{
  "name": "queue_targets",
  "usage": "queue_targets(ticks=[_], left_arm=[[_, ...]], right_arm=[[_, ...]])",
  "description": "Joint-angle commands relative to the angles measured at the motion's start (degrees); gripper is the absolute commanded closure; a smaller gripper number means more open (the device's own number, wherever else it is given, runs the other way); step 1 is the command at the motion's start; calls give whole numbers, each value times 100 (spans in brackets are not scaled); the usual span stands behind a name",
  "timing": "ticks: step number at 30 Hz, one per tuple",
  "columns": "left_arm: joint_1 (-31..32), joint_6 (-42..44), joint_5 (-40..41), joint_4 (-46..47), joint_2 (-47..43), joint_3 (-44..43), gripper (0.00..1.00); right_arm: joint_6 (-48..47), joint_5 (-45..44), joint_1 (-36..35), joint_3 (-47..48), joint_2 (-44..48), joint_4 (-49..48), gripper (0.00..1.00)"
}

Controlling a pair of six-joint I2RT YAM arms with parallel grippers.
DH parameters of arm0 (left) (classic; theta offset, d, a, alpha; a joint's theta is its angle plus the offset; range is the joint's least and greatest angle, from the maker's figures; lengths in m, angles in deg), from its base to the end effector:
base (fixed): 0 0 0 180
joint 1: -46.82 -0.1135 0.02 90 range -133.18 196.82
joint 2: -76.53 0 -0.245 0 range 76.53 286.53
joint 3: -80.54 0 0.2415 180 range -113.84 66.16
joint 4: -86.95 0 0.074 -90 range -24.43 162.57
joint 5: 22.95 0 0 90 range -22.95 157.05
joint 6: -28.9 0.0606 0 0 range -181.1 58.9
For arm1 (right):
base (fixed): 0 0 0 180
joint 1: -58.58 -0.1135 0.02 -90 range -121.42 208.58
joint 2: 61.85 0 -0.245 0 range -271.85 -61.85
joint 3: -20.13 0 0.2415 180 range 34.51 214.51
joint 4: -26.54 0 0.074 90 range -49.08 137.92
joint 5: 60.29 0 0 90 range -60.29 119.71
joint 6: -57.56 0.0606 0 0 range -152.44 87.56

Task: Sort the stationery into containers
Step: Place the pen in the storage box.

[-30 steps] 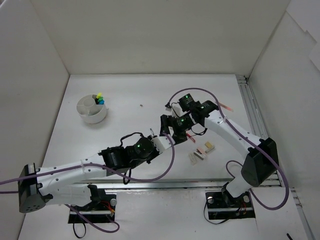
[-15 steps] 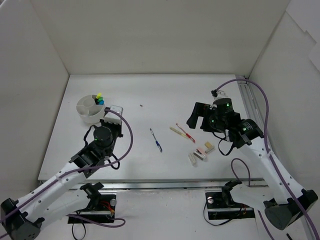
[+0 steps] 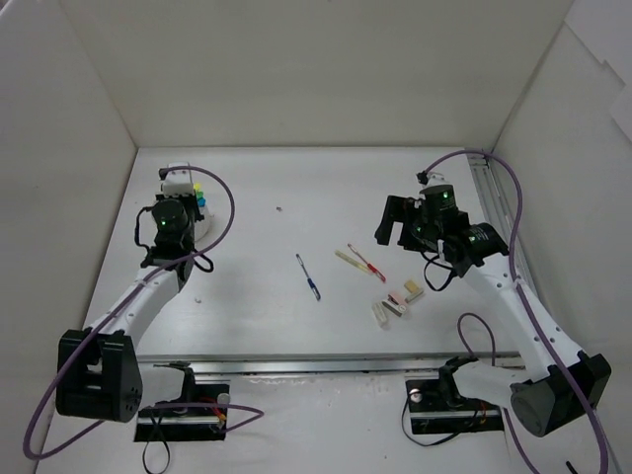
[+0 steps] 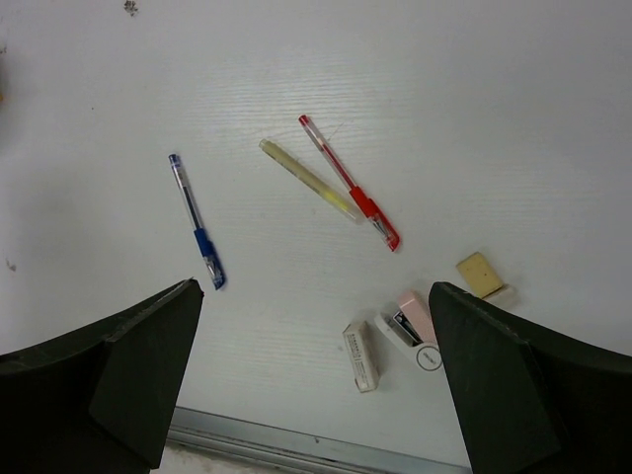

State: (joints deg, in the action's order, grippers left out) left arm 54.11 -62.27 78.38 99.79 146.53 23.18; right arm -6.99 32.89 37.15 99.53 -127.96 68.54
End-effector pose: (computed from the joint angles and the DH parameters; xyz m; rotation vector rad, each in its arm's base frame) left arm 0.3043 -0.0269 0.2913 -0.0718 1.5659 0.0389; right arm 0.2536 0.1032 0.3284 0.0395 2.1187 0.5533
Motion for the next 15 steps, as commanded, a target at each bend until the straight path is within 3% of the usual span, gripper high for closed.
queue_targets(ticks=[1,4,12,15], left_arm=[[-87,-182,-580,1142,180,-509,100],[-140,-121,147,2106,645,-396,100],[-193,21,467,4965,1989,158,100],[-420,-111,56,4891,2185,63,100]], right_arm=[[-242,-72,121,47,-25,-301,2],[-243,-81,218,11,-60,-327,2],[-251,191,420,81,-420,-397,2],[-251,350,464,125,-543,-432,2]])
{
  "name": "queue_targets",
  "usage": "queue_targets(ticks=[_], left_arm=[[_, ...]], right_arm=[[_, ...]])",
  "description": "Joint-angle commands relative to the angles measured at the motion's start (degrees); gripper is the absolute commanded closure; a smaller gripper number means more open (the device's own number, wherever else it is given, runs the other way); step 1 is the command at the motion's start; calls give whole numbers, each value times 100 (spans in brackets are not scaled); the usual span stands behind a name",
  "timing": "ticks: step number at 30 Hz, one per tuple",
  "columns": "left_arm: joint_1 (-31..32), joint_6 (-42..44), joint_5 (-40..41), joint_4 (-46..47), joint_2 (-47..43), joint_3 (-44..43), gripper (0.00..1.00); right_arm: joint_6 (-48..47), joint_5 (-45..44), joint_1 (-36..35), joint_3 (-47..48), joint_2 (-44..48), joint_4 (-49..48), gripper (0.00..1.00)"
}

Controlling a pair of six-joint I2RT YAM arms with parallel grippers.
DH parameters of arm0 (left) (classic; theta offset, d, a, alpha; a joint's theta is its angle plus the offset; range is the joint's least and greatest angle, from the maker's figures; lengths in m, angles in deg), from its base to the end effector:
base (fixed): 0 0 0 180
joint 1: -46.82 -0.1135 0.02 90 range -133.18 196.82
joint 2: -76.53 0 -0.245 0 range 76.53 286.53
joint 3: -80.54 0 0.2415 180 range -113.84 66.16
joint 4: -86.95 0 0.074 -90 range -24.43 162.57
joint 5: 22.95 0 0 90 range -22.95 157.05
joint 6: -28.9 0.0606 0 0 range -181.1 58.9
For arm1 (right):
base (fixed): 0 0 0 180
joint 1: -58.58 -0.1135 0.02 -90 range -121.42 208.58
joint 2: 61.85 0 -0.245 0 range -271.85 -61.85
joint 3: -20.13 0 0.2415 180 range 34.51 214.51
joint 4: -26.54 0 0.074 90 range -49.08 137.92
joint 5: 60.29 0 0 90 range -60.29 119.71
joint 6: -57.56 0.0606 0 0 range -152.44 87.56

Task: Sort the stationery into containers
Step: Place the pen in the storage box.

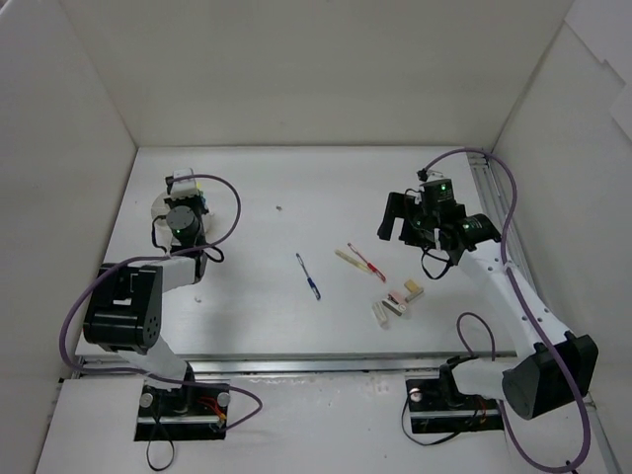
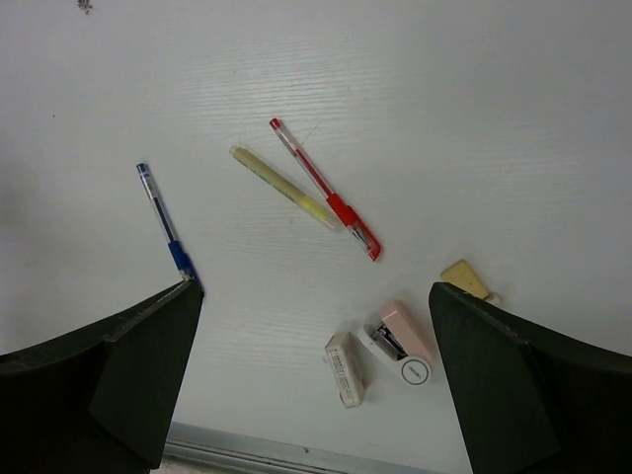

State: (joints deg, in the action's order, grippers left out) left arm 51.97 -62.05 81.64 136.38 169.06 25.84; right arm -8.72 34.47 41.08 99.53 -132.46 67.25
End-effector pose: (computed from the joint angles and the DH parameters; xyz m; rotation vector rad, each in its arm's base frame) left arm 0.3514 -0.0163 0.2368 -0.1633 1.3657 0.0851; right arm 0.2764 0.0924 0.3105 0.0677 2.1680 0.5082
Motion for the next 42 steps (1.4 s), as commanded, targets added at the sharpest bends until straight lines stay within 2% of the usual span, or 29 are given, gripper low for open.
queue_targets(ticks=[1,4,9,14,22,23,29,34,39,40,42], left_arm=[[-268,-194,-412,1143,-34,-240,100],[-514,-537,-764,1264,194,-293,100],[-620,-389,-1124,1266,309,-389,100],[-620,-300,-1186,1668,380,-127,100],[-734,-370,-1388,1713,406,76,100],[-804,-414,-1676,1766,432,68,100],[-1068,-836,-2257,1941,643,15,100],[-1068,-784,-2303,2407,801,181,100],[-1068,-749,-2197,2470,775,261,100],[-1068,-775,-2197,2400,749,270,91],[-1068,-766,-2285,2294,600,296,80]], right_arm=[[-70,219,80,117,-111,-312,2],[-52,307,124,99,-172,-339,2],[-35,403,203,47,-208,-365,2],[-17,500,255,47,-225,-409,2],[35,588,273,-24,-278,-506,2],[44,605,264,-33,-278,-514,2],[27,641,299,-41,-313,-532,2],[9,685,326,-41,-348,-550,2],[0,746,335,-41,-375,-550,2],[9,755,326,-33,-375,-550,2],[0,781,326,-50,-375,-558,2]])
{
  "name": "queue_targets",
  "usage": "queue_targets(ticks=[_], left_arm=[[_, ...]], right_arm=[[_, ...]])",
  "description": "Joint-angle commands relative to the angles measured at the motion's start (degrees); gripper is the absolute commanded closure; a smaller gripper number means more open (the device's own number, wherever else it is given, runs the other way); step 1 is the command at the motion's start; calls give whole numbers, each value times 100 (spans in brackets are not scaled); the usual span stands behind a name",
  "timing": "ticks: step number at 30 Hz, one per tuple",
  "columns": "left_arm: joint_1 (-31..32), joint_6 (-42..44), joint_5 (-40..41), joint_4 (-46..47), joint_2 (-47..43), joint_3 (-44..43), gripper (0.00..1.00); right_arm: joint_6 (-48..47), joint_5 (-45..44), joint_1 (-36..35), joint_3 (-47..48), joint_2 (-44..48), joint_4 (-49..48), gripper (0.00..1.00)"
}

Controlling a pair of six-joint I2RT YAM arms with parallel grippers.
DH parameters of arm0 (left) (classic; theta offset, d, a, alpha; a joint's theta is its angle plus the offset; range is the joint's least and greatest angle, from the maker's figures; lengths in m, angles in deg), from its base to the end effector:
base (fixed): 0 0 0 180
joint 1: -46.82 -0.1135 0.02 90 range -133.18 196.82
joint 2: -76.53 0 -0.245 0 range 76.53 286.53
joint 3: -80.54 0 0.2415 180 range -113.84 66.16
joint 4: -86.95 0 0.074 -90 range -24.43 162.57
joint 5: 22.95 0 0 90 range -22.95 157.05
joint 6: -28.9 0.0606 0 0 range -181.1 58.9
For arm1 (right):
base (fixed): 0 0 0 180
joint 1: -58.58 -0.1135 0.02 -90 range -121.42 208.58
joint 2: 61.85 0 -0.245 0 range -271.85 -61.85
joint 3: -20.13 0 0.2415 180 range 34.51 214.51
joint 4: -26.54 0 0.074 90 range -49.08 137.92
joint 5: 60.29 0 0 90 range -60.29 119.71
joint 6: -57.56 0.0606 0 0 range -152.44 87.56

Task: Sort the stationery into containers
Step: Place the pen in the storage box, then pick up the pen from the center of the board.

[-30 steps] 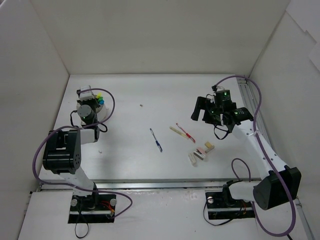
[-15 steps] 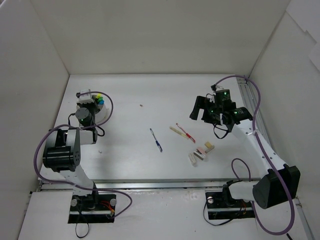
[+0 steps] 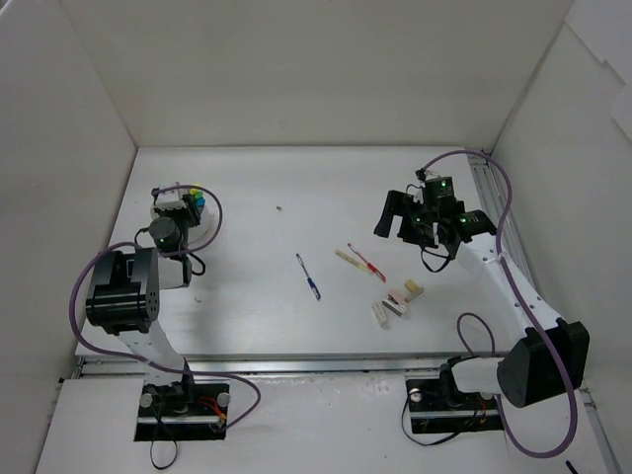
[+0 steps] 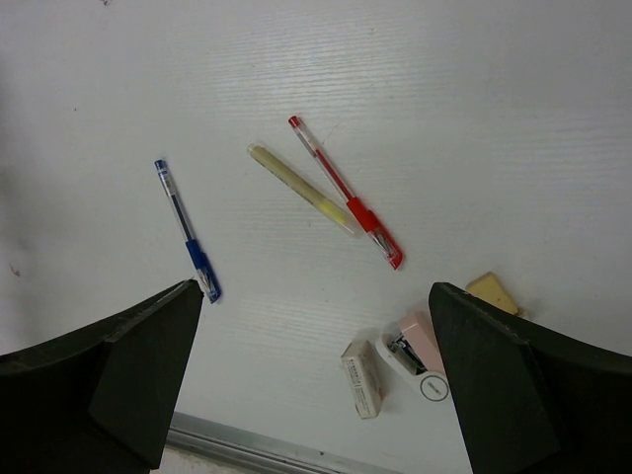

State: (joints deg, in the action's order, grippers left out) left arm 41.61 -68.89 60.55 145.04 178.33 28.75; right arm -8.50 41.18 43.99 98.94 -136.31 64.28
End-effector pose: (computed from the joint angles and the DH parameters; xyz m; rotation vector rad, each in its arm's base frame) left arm 0.3573 0.0257 0.1872 -0.0689 1.4301 -0.1182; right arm 0.2936 0.0889 0.2945 0.0607 2.2018 0.5993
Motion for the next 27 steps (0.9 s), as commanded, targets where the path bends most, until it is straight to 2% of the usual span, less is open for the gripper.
queue_targets(ticks=[1,3,4,5,9,11,12,13,14,15,16,18,19,20,22,24,27], left_arm=[[-32,-56,-237,1306,-371,-3,64],[-32,-47,-342,1165,-563,5,54],[-32,-47,-395,1017,-713,14,43],[-32,-38,-404,954,-714,14,38],[-32,-47,-448,576,-1284,111,27],[-32,-82,-553,138,-1548,102,25],[-32,-91,-623,-142,-1880,67,21],[-32,-126,-694,-867,-2048,-90,8],[-32,-143,-886,-1344,-2398,-222,1],[-32,-205,-957,-2002,-2558,-449,1],[-32,-292,-1010,-3522,-2699,-1078,1],[-32,-477,-1134,-5277,-2806,-1958,1],[-32,-530,-1134,-6740,-2806,-2790,1],[-32,-600,-1082,-7207,-2754,-3129,1],[-32,-925,-1011,-8087,-2875,-3439,1],[-32,-1083,-1011,-8161,-3288,-3109,1],[20,-1233,-958,-8029,-4087,-2642,1]], right_arm=[[-21,110,44,0,19,-261,2],[-13,145,53,-18,19,-270,2],[-13,154,44,-26,36,-270,2],[-30,163,53,-26,54,-270,2],[-30,216,44,-53,133,-279,2],[-56,242,35,-79,159,-279,2],[-83,268,44,-96,177,-279,2],[-170,277,35,-140,186,-287,2],[-275,269,35,-167,195,-288,2],[-381,190,0,-193,160,-296,2],[-495,129,17,-272,133,-288,2],[-618,137,-9,-360,98,-340,2],[-750,119,-44,-491,98,-392,2],[-873,67,-87,-588,124,-497,2],[-1354,-608,-500,-1016,299,-1032,2],[-1602,-1119,-834,-1256,335,-1499,2],[-1753,-1208,-1001,-1362,82,-1798,2]])
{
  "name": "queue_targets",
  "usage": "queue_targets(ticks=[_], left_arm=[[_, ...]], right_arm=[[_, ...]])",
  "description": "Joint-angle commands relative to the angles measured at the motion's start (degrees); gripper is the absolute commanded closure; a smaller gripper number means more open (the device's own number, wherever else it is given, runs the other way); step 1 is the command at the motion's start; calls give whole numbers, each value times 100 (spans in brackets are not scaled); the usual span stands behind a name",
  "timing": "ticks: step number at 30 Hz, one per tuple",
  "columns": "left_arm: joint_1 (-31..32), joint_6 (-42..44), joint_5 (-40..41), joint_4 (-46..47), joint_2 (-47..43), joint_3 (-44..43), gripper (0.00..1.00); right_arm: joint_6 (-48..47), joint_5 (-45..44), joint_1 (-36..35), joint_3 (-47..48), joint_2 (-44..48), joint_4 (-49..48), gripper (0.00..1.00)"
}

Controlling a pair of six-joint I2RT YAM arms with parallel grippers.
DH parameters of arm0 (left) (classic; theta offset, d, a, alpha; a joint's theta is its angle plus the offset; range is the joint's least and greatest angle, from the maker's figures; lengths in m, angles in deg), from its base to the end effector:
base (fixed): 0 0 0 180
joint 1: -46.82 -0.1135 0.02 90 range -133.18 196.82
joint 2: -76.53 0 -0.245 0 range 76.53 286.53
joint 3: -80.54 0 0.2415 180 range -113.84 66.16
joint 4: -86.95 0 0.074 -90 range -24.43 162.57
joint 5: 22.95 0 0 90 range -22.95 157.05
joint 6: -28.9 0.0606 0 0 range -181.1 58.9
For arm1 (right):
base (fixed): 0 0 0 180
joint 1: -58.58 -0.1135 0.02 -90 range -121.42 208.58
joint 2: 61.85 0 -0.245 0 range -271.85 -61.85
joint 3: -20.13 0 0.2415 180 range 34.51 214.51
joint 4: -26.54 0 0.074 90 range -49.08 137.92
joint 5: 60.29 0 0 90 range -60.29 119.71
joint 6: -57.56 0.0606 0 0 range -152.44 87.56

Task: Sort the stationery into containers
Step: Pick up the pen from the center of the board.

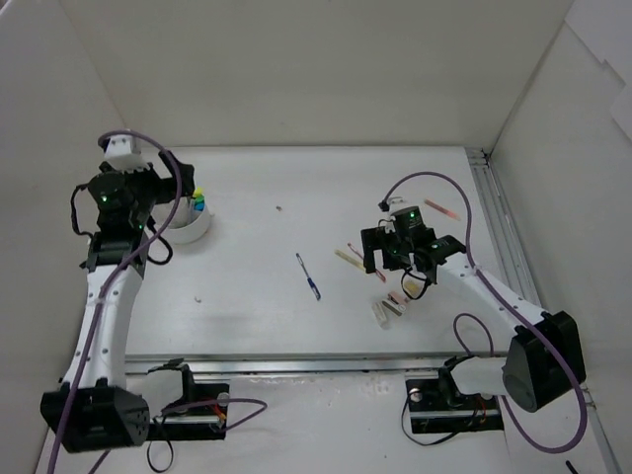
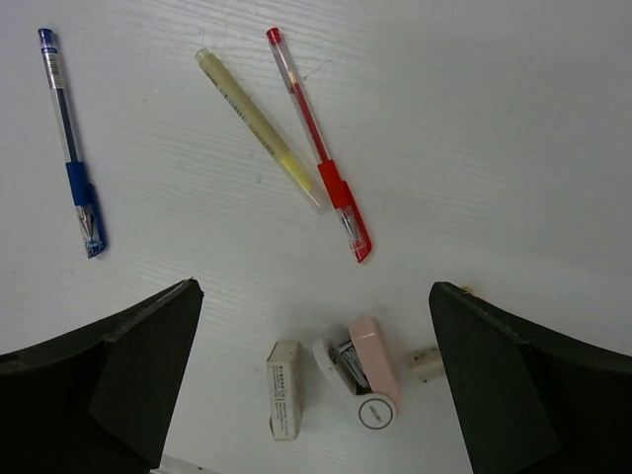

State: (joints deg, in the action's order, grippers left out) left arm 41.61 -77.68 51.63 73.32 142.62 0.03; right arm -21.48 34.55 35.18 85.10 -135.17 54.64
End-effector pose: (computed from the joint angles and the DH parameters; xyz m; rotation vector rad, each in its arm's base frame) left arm 0.2873 0.0100 0.3994 -0.0843 1.5668 -0.3655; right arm 0.2703 0.1225 0.2333 -0.2898 2.2186 0.4237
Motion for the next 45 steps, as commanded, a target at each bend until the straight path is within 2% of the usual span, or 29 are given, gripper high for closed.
queue_targets(ticks=[1,4,8,14,21,28,37,45], left_arm=[[107,-459,-49,-875,-718,476,1],[179,-775,-136,-928,-1569,951,1],[179,-847,-330,-1138,-2054,1286,1],[179,-706,-988,-1332,-2398,1418,1],[179,-549,-1349,-1174,-2811,1699,1],[179,-566,-1104,-1192,-2689,1761,1],[179,-364,-1446,-945,-2504,1840,1],[179,-267,-1376,-893,-2609,1849,1]], right_arm=[[-437,-528,-147,39,-120,-922,2],[-489,-151,-375,214,-516,-1107,2],[-779,-64,-718,408,-1156,-1152,2],[-999,412,-842,777,-1913,-1134,2],[-956,316,-868,1005,-2450,-1117,2],[-964,210,-868,1129,-2696,-1125,2],[-868,122,-825,1199,-2934,-1108,2],[-420,149,-859,576,-2293,-1029,7]])
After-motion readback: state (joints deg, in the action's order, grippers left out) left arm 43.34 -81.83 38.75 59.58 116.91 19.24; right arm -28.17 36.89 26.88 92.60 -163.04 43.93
